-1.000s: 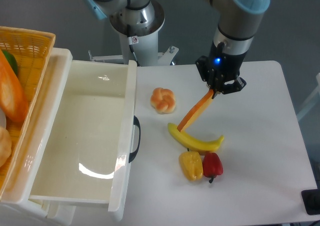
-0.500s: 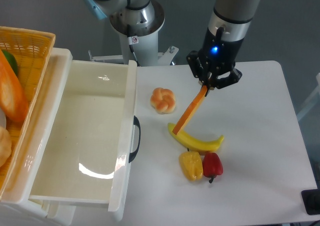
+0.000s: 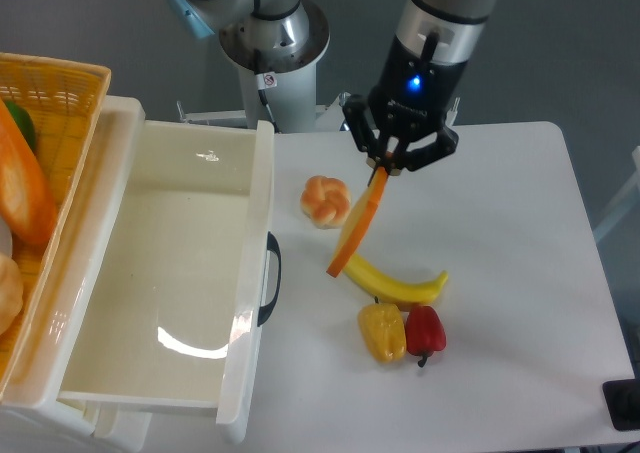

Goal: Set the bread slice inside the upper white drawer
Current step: 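Lift the held bread slice up off the table, then carry the bread slice over the open white drawer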

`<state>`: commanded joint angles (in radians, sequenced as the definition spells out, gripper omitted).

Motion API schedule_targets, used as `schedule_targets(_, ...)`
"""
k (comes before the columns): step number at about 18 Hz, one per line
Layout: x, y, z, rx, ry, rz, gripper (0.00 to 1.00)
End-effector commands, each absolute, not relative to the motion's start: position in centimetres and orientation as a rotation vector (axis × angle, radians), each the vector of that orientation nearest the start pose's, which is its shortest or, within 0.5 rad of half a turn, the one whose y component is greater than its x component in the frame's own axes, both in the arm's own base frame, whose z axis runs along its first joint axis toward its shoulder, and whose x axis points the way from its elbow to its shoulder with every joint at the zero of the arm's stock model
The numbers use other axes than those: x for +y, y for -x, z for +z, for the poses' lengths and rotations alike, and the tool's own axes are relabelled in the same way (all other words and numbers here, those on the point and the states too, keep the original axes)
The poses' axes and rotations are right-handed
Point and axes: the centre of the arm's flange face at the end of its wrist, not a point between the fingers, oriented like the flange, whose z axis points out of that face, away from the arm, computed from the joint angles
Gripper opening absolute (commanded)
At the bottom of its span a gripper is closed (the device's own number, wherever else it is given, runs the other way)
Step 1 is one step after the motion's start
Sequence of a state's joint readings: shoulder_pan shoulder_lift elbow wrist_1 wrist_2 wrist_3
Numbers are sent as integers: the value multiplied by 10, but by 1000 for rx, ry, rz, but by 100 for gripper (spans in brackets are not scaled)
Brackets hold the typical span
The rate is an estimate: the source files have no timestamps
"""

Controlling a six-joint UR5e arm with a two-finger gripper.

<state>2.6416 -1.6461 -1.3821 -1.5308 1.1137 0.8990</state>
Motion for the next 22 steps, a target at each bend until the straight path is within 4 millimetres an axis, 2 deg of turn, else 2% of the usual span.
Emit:
schedule_targets(2,419,361,561,-175,2669,-202,0)
schedule_targets(8,451,314,548,-222,2678,-320,0)
schedule_targets(11,460,293,542,-206,2690,-357,0)
schedule_targets(17,468,272,519,-330,2730,-475,0)
schedule_targets(19,476,265,512,-357,2741,-503,4)
schedule_targets(22,492,251,501,-417,2762,-553,6)
